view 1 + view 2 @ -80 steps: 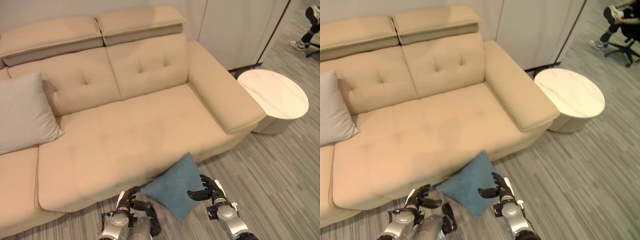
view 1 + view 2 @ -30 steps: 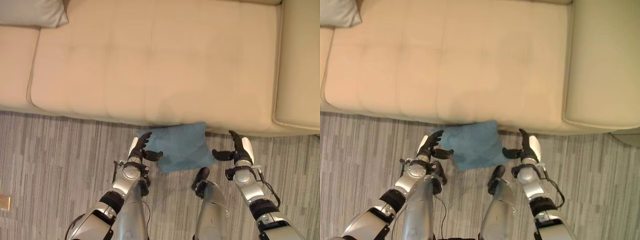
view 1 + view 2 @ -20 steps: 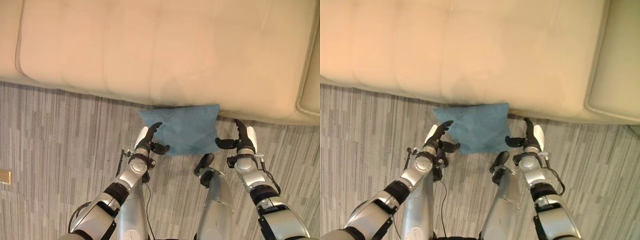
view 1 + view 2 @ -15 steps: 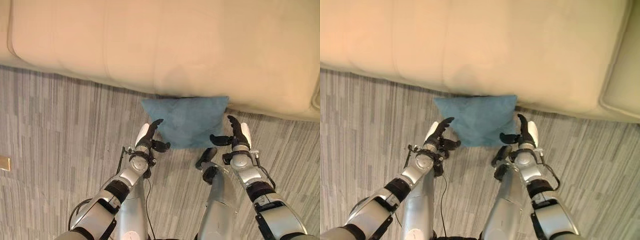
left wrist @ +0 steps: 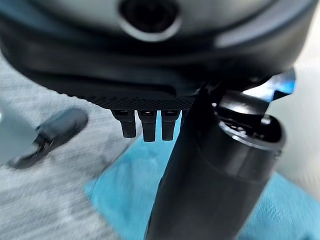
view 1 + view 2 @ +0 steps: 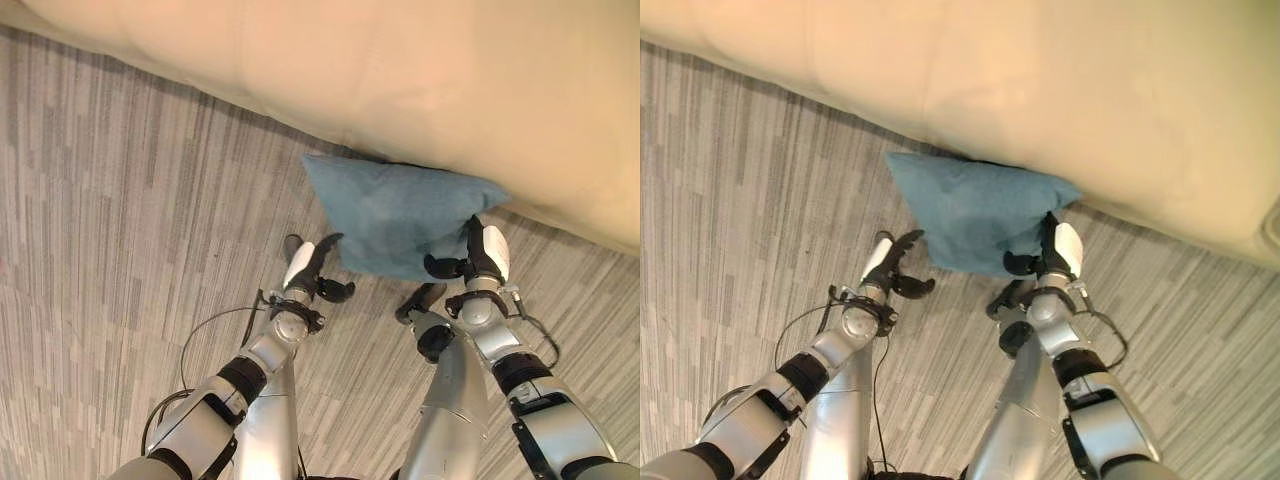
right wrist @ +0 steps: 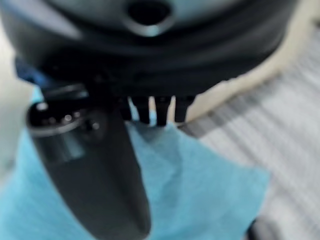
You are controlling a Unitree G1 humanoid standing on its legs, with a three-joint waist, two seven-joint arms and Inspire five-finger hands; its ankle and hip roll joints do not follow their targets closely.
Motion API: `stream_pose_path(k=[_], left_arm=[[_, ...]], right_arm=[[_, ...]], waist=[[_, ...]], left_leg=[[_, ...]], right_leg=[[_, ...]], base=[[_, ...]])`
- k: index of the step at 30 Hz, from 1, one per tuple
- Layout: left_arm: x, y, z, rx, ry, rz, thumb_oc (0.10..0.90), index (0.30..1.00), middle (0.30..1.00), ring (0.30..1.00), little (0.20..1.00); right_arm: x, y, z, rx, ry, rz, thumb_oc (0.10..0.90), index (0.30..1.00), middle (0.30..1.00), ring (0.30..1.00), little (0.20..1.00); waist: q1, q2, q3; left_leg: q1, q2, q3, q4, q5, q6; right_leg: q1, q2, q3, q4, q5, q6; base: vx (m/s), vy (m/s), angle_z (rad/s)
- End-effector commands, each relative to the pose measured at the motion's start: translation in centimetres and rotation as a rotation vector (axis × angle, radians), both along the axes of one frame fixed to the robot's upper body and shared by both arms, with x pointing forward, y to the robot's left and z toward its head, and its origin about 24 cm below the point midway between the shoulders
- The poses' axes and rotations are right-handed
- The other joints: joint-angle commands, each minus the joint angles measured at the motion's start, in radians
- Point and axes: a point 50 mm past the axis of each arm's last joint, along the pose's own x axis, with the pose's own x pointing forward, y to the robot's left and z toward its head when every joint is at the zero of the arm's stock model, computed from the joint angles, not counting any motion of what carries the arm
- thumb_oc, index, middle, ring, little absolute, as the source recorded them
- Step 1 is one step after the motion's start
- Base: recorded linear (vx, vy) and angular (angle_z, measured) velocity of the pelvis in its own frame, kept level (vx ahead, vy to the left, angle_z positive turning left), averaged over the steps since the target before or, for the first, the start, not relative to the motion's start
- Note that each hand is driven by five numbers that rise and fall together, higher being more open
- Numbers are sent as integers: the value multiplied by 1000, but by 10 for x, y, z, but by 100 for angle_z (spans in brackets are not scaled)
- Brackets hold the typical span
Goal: Pick up all the scattered cushions and arrange them neatly on the sofa.
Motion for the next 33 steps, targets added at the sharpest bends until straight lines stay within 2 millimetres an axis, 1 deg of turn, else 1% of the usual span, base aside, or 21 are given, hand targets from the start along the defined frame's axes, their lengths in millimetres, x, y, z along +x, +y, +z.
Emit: stream_pose_path(k=[1, 2, 3, 4, 5, 7, 12, 16, 18, 21, 22, 23, 24, 25, 26, 27, 28, 30, 31, 32, 33], left_arm=[[-20, -40, 12, -141, -40, -158, 800, 900, 900, 900, 900], [-20, -42, 10, -181, -10, -149, 800, 900, 900, 900, 900], [-19, -41, 10, -178, -7, -145, 800, 900, 900, 900, 900], [-19, -41, 10, -178, -7, -145, 800, 900, 900, 900, 900], [-18, -38, 5, -180, 16, -118, 800, 900, 900, 900, 900], [-16, -37, 3, -197, 30, -92, 800, 900, 900, 900, 900], [-12, -35, 10, -266, 25, -58, 800, 900, 900, 900, 900], [-9, -30, 13, -292, 23, -36, 800, 900, 900, 900, 900], [-10, -27, 11, -296, 26, -26, 800, 900, 900, 900, 900], [-9, -10, 11, -333, 26, 21, 800, 900, 900, 900, 900], [-10, -10, 10, -331, 30, 22, 800, 900, 900, 900, 900], [-13, 0, 8, -362, 37, 32, 800, 900, 900, 900, 900], [-15, 7, 8, -374, 33, 45, 800, 900, 900, 900, 900], [-19, 16, 0, -369, 57, 62, 800, 900, 900, 900, 900], [-23, 21, -7, -370, 80, 68, 800, 900, 900, 900, 900], [-24, 22, -8, -369, 83, 69, 800, 900, 900, 900, 900], [-29, 27, -15, -366, 111, 79, 800, 900, 900, 900, 900], [-37, 37, -26, -358, 149, 101, 800, 900, 900, 900, 900], [-39, 42, -30, -355, 159, 120, 800, 900, 900, 900, 900], [-40, 48, -31, -357, 162, 138, 800, 900, 900, 900, 900], [-41, 55, -29, -364, 152, 152, 800, 900, 900, 900, 900]], right_arm=[[-3, -3, -1, -20, 3, 34, 400, 300, 300, 300, 300], [-3, 3, -6, 80, 4, 35, 400, 300, 300, 300, 300], [-4, 5, -8, 98, 8, 42, 400, 300, 300, 300, 300], [-4, 5, -8, 99, 8, 43, 400, 300, 300, 300, 300], [-9, 11, -18, 92, 37, 70, 400, 300, 300, 300, 300], [-12, 14, -24, 58, 55, 86, 400, 300, 300, 300, 300], [-13, 6, -18, 12, 28, 45, 400, 300, 300, 300, 300], [-12, 11, -11, 17, -22, 58, 400, 300, 300, 300, 300], [-13, 14, -9, 23, -38, 64, 400, 300, 300, 300, 300], [-11, 18, 14, 43, -149, 85, 400, 300, 300, 300, 300], [-12, 18, 12, 44, -144, 85, 400, 300, 300, 300, 300], [-9, 26, 24, 59, -187, 125, 400, 300, 300, 300, 300], [-7, 30, 33, 67, -219, 152, 400, 300, 300, 300, 300], [-7, 35, 39, 72, -235, 182, 400, 300, 300, 300, 300], [-7, 40, 37, 67, -222, 213, 400, 300, 300, 300, 300], [-8, 41, 36, 68, -219, 214, 400, 300, 300, 300, 300], [-9, 50, 31, 63, -197, 263, 400, 300, 300, 300, 300], [-15, 62, 17, 79, -130, 329, 400, 300, 300, 300, 300], [-21, 70, 8, 108, -93, 374, 400, 300, 300, 300, 300], [-26, 73, 3, 121, -72, 397, 400, 300, 300, 300, 300], [-29, 79, -2, 134, -45, 424, 400, 300, 300, 300, 300]], waist=[[38, 40, -15], [40, 33, -15], [41, 30, -15], [41, 29, -15], [40, 20, -15], [38, 12, -15], [39, 6, -15], [33, 4, -15], [32, 2, -15], [27, -13, -16], [28, -13, -15], [36, -20, -32], [40, -23, -40], [47, -30, -57], [53, -34, -73], [52, -33, -71], [59, -41, -95], [70, -53, -136], [72, -65, -164], [74, -68, -185], [80, -76, -237]], left_leg=[[-57, 4, -82, 3, -128, -31], [-58, -1, -84, -10, -123, -28], [-59, -1, -84, -14, -120, -28], [-59, 0, -84, -15, -119, -28], [-60, 1, -87, -21, -115, -27], [-51, 0, -89, -36, -108, -27], [-12, 3, -87, -78, -92, -30], [32, 5, -81, -94, -89, -32], [52, 7, -80, -98, -90, -33], [157, 22, -66, -109, -96, -41], [168, 23, -66, -115, -96, -41], [237, 32, -58, -122, -99, -45], [282, 36, -53, -132, -99, -49], [328, 42, -50, -145, -99, -51], [372, 45, -49, -159, -100, -53], [381, 45, -50, -164, -99, -54], [432, 50, -47, -182, -99, -59], [520, 58, -45, -209, -99, -65], [572, 62, -43, -234, -99, -71], [611, 61, -44, -248, -99, -72], [681, 63, -40, -283, -98, -78]], right_leg=[[-39, -7, 94, -4, -58, 92], [-44, 1, 98, -11, -55, 91], [-46, 3, 98, -15, -53, 91], [-46, 4, 99, -15, -53, 91], [-49, 8, 97, -21, -50, 92], [-45, 17, 98, -30, -46, 92], [-18, 32, 96, -61, -32, 96], [22, 44, 101, -83, -24, 95], [42, 49, 102, -92, -22, 95], [142, 71, 107, -123, -13, 90], [154, 74, 104, -131, -11, 90], [223, 83, 98, -156, -6, 88], [271, 92, 91, -175, -2, 87], [320, 100, 82, -194, 0, 86], [367, 106, 73, -215, 1, 87], [377, 108, 70, -221, 3, 87], [438, 122, 59, -254, 4, 87], [534, 138, 38, -296, 5, 88], [596, 151, 26, -334, 8, 91], [638, 160, 19, -353, 7, 91], [705, 172, 0, -386, 6, 96]], base=[[-7, 8, 11], [-10, 10, 6], [0, 0, 0], [0, 0, 0], [-2, -36, 2], [-2, -19, 0], [-7, -3, 2], [-4, 1, 2], [-1, 0, 2], [0, 0, 0], [50, -9, -4], [87, -8, -6], [144, -14, -8], [140, -16, -9], [113, -16, -10], [125, -17, -8], [149, -14, -3], [237, -34, -2], [256, -37, -3], [335, -25, -1], [232, -3, -6]])
